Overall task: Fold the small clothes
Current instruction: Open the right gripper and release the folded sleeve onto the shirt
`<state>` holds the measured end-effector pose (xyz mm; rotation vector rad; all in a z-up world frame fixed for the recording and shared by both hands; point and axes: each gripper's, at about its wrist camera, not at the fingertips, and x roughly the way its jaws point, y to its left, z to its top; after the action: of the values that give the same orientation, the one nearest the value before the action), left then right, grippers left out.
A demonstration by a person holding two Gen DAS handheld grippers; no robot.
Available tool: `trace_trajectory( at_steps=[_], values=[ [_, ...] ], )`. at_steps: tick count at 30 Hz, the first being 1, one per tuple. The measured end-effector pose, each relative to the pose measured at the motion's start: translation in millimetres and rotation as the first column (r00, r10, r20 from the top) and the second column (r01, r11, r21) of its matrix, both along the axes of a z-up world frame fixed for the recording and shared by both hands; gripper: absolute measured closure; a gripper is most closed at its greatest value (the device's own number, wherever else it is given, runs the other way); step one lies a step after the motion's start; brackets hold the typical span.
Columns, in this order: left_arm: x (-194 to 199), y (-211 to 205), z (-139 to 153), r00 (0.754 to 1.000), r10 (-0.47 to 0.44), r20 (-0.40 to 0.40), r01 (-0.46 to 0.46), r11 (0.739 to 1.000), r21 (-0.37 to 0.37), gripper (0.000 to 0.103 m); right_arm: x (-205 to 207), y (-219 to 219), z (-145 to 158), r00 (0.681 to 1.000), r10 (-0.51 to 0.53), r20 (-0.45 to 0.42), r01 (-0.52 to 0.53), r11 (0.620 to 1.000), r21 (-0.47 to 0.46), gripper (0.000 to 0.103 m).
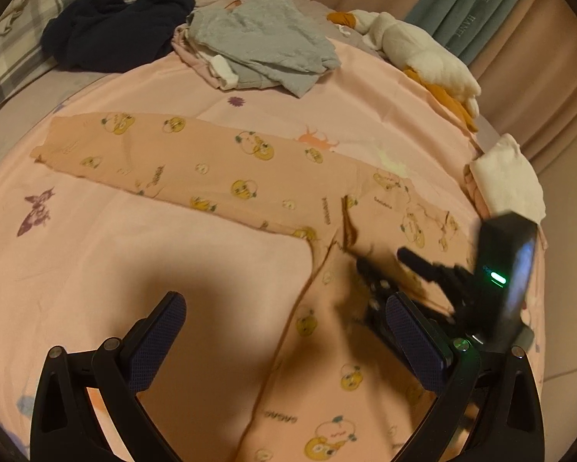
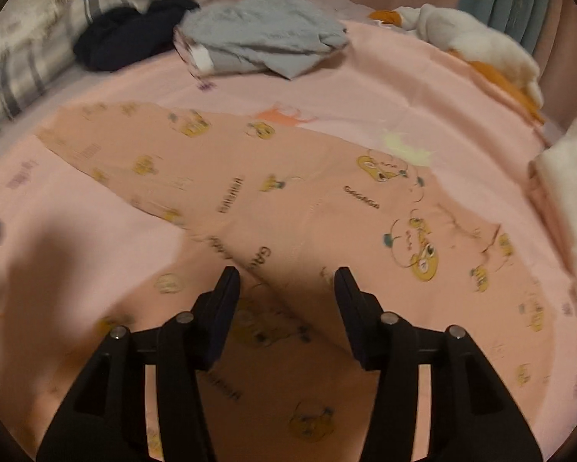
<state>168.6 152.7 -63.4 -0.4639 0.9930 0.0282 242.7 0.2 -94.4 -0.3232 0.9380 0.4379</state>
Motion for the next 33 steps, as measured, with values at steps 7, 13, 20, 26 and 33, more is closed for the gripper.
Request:
trace_trajectory(
  at_steps=[7,13,20,26,33],
  values=[
    [31,-23,4,0.997,-0.059,0.044,0.061,0.998,-0.034,0.000,-24,-97,29,0.986,-0.152,-0.068,0.166,0.930,0.327,0.039],
    [75,-62,-6,0.983,-0.171,0.071,0.179,0.976,-0.127,0.038,-39,-170,9,0.934,-0.320,-0.158,0.356,0.850,0.387,0.054],
    [112,-77,-47,0.987,-0.160,-0.023,0.155,0.976,-0.152,0.056,-62,-201,-2,0.907,-0.371,-0.200,0.421,0.789,0.447,0.056],
    [111,-64,-64,0.989,-0.131,-0.068,0.122,0.984,-0.128,0.057,-71,-206,-1,0.903,-0.376,-0.211,0.430,0.774,0.464,0.055],
    [86,-30,-37,0.996,-0.085,-0.004,0.084,0.987,-0.141,0.041,-81,-192,12,0.916,-0.349,-0.200,0.402,0.774,0.489,0.054]
  ],
)
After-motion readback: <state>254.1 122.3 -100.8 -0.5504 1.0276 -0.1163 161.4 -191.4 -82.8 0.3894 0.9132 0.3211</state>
